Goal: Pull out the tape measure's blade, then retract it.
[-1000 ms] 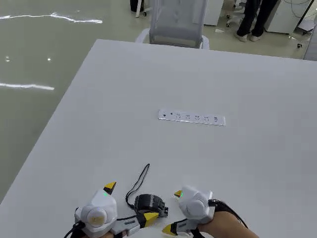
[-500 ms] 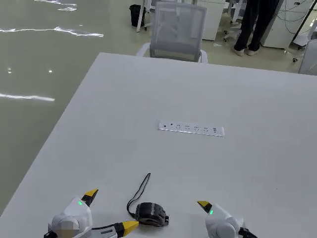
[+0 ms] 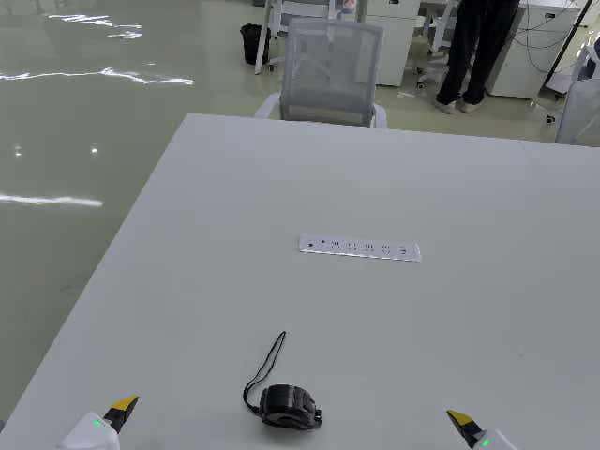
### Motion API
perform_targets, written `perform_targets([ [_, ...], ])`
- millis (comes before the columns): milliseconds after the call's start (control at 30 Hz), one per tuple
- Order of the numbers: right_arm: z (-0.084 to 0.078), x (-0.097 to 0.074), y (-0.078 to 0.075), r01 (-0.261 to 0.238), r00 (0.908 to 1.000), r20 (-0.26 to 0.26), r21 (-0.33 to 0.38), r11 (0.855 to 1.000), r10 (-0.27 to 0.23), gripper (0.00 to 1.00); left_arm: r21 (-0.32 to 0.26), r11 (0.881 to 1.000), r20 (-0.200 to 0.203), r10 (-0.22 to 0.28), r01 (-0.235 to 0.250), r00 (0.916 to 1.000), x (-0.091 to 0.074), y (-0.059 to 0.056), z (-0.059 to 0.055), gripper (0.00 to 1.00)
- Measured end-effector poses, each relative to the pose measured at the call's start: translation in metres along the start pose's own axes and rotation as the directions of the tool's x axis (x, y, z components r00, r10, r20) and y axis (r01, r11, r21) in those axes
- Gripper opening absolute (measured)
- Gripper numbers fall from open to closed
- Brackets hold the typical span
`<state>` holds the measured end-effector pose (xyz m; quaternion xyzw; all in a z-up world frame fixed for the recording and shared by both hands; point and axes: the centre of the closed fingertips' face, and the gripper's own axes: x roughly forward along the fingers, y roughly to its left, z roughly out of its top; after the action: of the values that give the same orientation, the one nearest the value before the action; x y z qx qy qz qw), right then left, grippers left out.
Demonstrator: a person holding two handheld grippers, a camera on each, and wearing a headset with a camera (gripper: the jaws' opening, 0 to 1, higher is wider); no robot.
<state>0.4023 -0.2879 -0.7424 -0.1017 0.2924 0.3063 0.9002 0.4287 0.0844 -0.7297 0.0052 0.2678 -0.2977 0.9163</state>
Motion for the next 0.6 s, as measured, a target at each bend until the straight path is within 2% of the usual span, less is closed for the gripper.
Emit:
perform_targets([
  [100, -0.015, -0.019, -0.012, 0.030, 0.9995, -0.013, 0.019, 0.999, -0.030, 1.00, 0.043, 0.999, -0.039, 0.011, -0.009, 0.9992, -0.006, 0.007, -0.014, 0.99],
  [167, -0.025, -0.031, -0.021, 0.059, 0.9982, -0.013, 0.043, 0.997, -0.059, 1.00, 0.036, 0.999, -0.073, 0.010, -0.008, 0.9973, -0.010, 0.010, -0.025, 0.99],
  [233, -0.038, -0.042, -0.029, 0.097, 0.9950, -0.029, 0.063, 0.993, -0.095, 1.00, -0.009, 1.000, -0.068, 0.012, -0.012, 0.9976, -0.014, 0.012, -0.027, 0.99],
  [333, -0.053, -0.053, -0.036, 0.128, 0.9914, -0.038, 0.103, 0.986, -0.125, 1.00, -0.050, 0.999, -0.060, 0.011, -0.014, 0.9981, -0.018, 0.015, -0.030, 0.99],
  [467, -0.059, -0.066, -0.037, 0.152, 0.9883, -0.033, 0.120, 0.981, -0.149, 1.00, -0.049, 0.999, -0.065, 0.006, -0.009, 0.9979, -0.026, 0.016, -0.036, 0.99],
  [600, -0.062, -0.076, -0.037, 0.168, 0.9858, -0.033, 0.136, 0.976, -0.165, 1.00, -0.057, 0.998, -0.054, 0.009, -0.013, 0.9985, -0.034, 0.018, -0.032, 0.99],
])
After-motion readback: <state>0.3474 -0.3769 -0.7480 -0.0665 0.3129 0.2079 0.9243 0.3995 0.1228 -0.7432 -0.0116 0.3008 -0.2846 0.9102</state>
